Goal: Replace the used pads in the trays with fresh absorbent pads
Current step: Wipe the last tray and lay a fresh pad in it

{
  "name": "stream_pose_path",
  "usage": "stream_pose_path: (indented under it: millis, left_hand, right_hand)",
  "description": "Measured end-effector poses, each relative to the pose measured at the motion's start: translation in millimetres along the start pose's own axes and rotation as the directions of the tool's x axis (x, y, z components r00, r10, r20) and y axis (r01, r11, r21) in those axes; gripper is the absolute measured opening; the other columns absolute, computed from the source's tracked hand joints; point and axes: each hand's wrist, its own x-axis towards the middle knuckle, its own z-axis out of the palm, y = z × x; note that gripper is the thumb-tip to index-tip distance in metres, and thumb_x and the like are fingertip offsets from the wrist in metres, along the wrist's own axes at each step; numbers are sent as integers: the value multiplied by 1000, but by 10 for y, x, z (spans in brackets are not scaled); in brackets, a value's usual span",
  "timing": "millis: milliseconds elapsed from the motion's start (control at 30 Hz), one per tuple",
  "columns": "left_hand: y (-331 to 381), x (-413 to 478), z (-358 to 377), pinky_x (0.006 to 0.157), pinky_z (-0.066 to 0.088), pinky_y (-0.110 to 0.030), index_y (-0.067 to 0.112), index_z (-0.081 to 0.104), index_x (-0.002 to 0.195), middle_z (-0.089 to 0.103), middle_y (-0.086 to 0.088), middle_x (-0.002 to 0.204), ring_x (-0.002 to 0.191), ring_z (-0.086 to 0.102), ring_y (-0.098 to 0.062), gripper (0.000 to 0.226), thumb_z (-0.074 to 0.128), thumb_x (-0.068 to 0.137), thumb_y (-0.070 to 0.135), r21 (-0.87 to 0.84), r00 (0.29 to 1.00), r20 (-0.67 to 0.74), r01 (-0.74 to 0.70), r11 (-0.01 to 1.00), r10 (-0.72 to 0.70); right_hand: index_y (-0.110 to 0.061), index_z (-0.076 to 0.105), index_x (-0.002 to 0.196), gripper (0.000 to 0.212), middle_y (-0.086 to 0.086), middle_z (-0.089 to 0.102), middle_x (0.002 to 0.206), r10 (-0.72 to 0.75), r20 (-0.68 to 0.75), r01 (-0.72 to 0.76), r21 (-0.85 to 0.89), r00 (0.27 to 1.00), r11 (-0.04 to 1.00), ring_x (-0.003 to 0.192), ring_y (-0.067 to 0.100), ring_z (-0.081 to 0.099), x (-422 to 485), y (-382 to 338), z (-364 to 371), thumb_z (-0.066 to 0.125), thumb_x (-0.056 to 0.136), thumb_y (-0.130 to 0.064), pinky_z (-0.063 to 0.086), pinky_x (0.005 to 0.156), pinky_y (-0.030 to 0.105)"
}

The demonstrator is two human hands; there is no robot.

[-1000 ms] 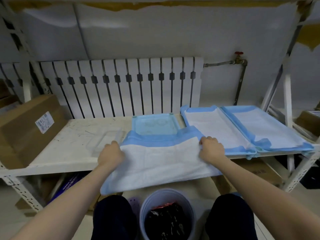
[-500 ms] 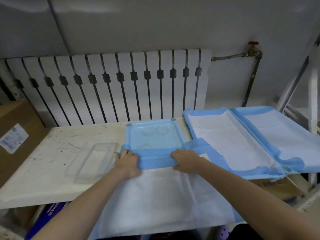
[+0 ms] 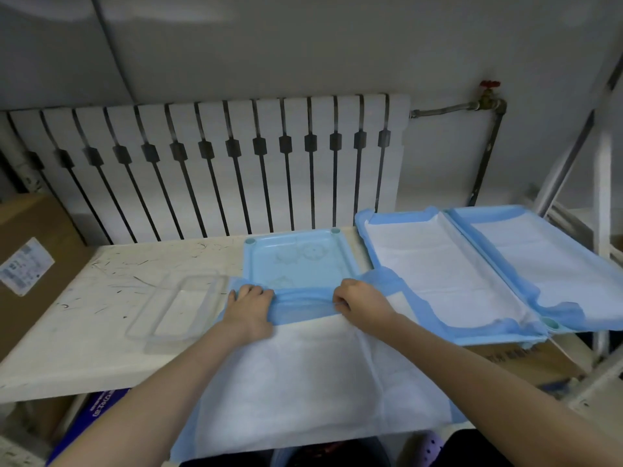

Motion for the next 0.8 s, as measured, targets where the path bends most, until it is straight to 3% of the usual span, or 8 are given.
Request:
stream_pose_path:
  millis: [200,267,333,467,533,667,733,800]
  left_hand:
    - [-79,-180,-204,109,27,-43,20,53,109,55,0,101,112,50,-22,32,55,78,24,18,987,130,96,995,-97]
    - [-79,-243,-379,84,47,-30,14,57,108,58,-2,100,97,57,-22,30,53,79,14,90,953,275,109,990,-129]
    - [-43,-282,-590,57,43,-22,6,62,112,58,-5,96,84,55,-20,34,53,78,7,190,911,390,63,980,-134]
    - [-8,-280,-936,69,39,-28,13,49,79,51,-10,98,85,49,-24,12,49,80,1,189,824,557,-5,982,-103]
    - [-24,-217,-1089,72,39,-29,8,51,88,49,-12,99,87,47,-26,14,46,80,-2,78,786,614,39,996,-79]
    - [9,30,-1312,68,37,-27,8,53,92,50,-8,89,76,48,-23,14,49,79,8,151,872,475,53,987,-119]
    - [73,155,-1255,67,37,-26,12,53,84,51,-4,83,74,49,-22,9,51,75,13,178,921,361,88,980,-148]
    - [112,239,-1025,80,38,-32,16,50,76,51,0,78,78,51,-22,5,52,71,15,137,959,226,141,980,-170]
  right_hand:
    - [-14,57,85,20,-1,59,81,-188,-376,178,-62,907,982,69,18,56,-409,-106,-111,42,92,-25,42,48,32]
    - [-18,50,83,17,-2,57,66,-223,-415,185,-131,882,974,54,19,54,-550,-123,-143,39,90,-29,38,38,29]
    - [-20,46,81,12,-2,53,55,-273,-427,207,-193,862,959,44,20,50,-633,-111,-175,41,87,-28,32,34,26]
    - [-15,60,73,17,-2,55,57,-312,-535,226,-221,785,949,49,20,53,-676,-82,-403,47,81,-24,35,35,26]
    - [-18,63,74,18,-4,55,59,-272,-616,177,-212,740,961,53,20,55,-636,-82,-606,49,78,-28,34,41,23]
    - [-19,62,72,12,-6,54,59,-205,-701,85,-203,683,976,58,15,49,-397,-67,-899,53,74,-28,28,45,21]
    - [-20,62,74,9,-6,53,60,-168,-663,39,-204,729,978,58,16,52,-217,-17,-869,56,71,-26,27,45,21]
    - [-20,62,80,16,-5,55,61,-129,-577,2,-216,806,976,58,19,57,-89,35,-690,67,65,-21,28,42,21]
